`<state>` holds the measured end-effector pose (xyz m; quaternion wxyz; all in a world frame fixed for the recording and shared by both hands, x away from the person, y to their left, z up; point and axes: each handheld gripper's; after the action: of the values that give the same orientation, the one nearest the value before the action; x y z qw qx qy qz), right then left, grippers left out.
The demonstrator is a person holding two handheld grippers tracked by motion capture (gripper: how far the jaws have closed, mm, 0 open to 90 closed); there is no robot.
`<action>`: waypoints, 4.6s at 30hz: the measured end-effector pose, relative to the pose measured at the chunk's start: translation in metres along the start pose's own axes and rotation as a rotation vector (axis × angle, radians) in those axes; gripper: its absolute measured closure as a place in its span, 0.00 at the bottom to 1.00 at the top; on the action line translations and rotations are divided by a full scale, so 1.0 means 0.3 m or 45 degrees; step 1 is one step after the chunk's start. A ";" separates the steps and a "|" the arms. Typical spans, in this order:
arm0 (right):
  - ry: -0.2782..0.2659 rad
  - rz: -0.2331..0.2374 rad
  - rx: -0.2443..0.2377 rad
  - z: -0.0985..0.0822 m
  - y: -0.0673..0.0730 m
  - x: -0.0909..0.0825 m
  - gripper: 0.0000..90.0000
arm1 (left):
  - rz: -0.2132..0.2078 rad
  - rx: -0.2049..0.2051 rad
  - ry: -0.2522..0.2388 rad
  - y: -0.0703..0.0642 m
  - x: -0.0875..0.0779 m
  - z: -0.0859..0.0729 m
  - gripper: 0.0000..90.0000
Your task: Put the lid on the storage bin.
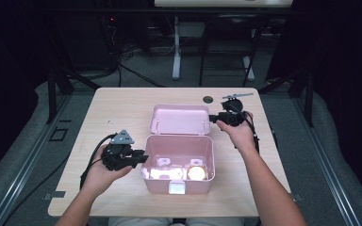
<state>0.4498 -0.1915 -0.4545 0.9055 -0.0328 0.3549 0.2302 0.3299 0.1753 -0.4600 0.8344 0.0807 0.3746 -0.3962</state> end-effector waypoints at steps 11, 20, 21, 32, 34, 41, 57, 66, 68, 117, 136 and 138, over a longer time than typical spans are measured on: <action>0.082 -0.065 0.007 0.052 0.005 0.088 0.64 | -0.006 -0.005 0.000 0.001 -0.004 -0.001 0.83; 0.129 -0.082 0.043 0.074 0.005 0.145 0.66 | -0.006 -0.009 0.004 -0.002 -0.006 0.000 0.83; 0.128 -0.074 0.060 0.075 0.004 0.149 0.66 | -0.005 -0.009 0.005 -0.003 -0.006 0.000 0.83; 0.196 -0.108 0.124 0.088 -0.020 0.210 0.72 | -0.011 -0.014 0.006 -0.002 -0.006 -0.002 0.83; 0.207 -0.111 0.133 0.092 -0.020 0.216 0.74 | -0.013 -0.014 0.007 -0.001 -0.007 -0.002 0.83; 0.257 -0.121 0.176 0.097 -0.022 0.238 0.80 | -0.012 -0.027 0.002 -0.003 -0.006 -0.004 0.83; 0.285 -0.108 0.213 0.097 -0.022 0.249 0.88 | -0.005 -0.026 -0.002 -0.006 -0.005 -0.005 0.83; 0.290 -0.121 0.212 0.103 -0.017 0.247 0.89 | -0.007 -0.024 -0.002 -0.005 -0.005 -0.005 0.83; 0.289 -0.127 0.202 0.107 -0.014 0.245 0.90 | -0.009 -0.028 -0.002 -0.004 -0.005 -0.005 0.83; 0.174 -0.191 0.153 0.158 0.030 0.149 0.94 | -0.012 -0.034 -0.010 -0.002 -0.004 -0.009 0.83; 0.074 -0.195 0.110 0.189 0.068 0.036 0.96 | -0.014 -0.041 -0.015 -0.001 -0.003 -0.010 0.83; 0.063 -0.191 0.110 0.189 0.073 0.024 0.96 | -0.013 -0.040 -0.014 -0.001 -0.004 -0.010 0.83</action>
<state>0.4805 -0.1565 -0.4147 0.9117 -0.0260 0.3835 0.1453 0.3276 0.1771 -0.4614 0.8355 0.0634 0.3767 -0.3950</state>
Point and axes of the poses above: each handheld gripper's, and its own axes: x roughly forward along the jaws, z roughly out of its top, y roughly to its left, and after that the axes turned 6 degrees about -x, right-handed
